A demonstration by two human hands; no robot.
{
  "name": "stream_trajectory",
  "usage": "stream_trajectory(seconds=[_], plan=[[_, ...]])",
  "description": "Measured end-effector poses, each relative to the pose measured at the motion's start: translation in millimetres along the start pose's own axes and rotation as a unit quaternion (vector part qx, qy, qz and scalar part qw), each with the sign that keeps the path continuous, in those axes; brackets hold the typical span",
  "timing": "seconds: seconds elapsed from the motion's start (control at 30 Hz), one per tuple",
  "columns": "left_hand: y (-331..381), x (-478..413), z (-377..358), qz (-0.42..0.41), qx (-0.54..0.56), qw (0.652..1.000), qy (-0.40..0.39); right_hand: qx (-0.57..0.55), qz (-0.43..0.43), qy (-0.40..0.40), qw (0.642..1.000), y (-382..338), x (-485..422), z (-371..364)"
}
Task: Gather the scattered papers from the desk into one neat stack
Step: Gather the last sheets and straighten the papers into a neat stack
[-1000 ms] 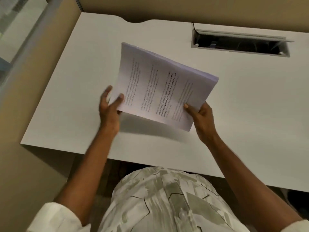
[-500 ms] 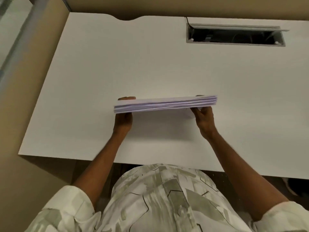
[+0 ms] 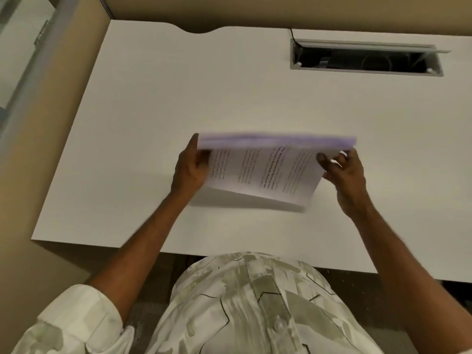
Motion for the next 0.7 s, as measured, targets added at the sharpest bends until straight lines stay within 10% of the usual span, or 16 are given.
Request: stream_trajectory(seconds=[0.43,0.7], plan=[[130,-31,8,-0.196,-0.256,0.937,-0.136,0.208,0.238,-0.062,0.947,-87,-1,-36],[88,3,33,-0.037,0.198,0.976,-0.086,-0.002,0.161,-0.037,0.986,-54,15,-34]])
Point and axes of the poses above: each hand's wrist, its own x-axis away from the middle knuckle, its own z-axis out of the back of the hand, y = z × x, the point moved 5 cm from there along -x, towards the middle knuckle, and after that the axes turned 14 degrees about x, right-handed, at the moved point
